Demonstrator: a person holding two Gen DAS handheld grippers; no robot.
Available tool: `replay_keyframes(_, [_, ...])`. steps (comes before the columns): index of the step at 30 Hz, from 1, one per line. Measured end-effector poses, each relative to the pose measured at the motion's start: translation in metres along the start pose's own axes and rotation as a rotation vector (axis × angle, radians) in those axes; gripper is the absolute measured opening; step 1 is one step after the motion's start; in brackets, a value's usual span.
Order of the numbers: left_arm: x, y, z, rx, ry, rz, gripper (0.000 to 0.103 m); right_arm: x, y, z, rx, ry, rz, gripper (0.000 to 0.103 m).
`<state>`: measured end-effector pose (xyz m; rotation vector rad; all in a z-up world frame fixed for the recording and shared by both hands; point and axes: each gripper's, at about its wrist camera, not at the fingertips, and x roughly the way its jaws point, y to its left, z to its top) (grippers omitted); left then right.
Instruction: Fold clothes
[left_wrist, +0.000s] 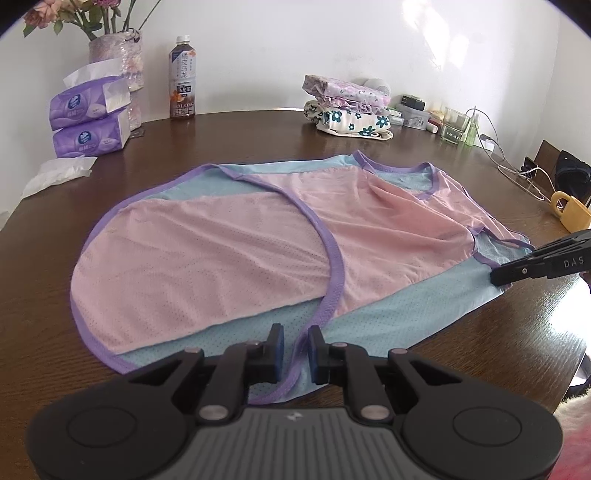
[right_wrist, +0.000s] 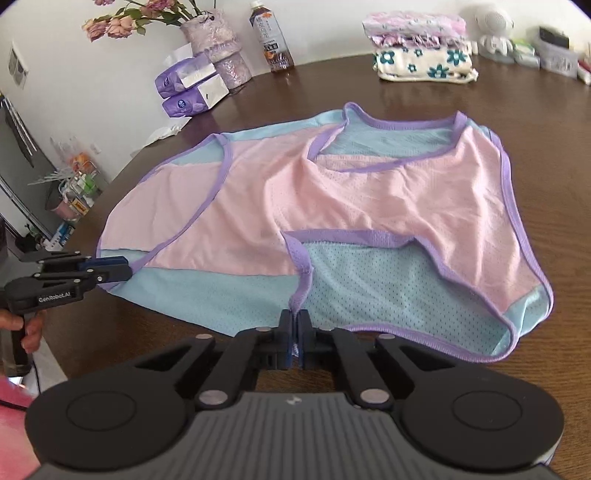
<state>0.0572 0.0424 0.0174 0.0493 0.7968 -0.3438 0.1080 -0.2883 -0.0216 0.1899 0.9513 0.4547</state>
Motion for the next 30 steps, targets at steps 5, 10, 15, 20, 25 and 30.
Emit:
replay_keyframes(5, [-0.004,0.005,0.007,-0.041,-0.005,-0.037,0.020,-0.014,-0.004,0.012,0.039,-0.083,0.028,0.021])
replay_keyframes(10, [-0.005,0.005,0.031,-0.068,-0.088,-0.010,0.043,-0.006,-0.004,0.030,-0.039,-0.125,-0.190,0.022])
replay_keyframes(15, [0.015,-0.005,0.050,-0.032,-0.081,0.012,0.053,0.012,-0.006,0.039,-0.117,-0.091,-0.336,0.035])
replay_keyframes(20, [0.040,-0.010,0.054,-0.040,-0.047,0.033,0.054,0.015,-0.017,0.035,-0.072,-0.094,-0.340,0.011])
replay_keyframes(25, [0.056,-0.019,0.046,0.018,-0.031,0.092,0.053,0.008,-0.023,0.036,-0.050,-0.110,-0.341,0.004])
replay_keyframes(30, [0.055,-0.018,0.044,0.008,-0.037,0.093,0.053,-0.001,-0.035,0.038,-0.027,-0.128,-0.371,0.004])
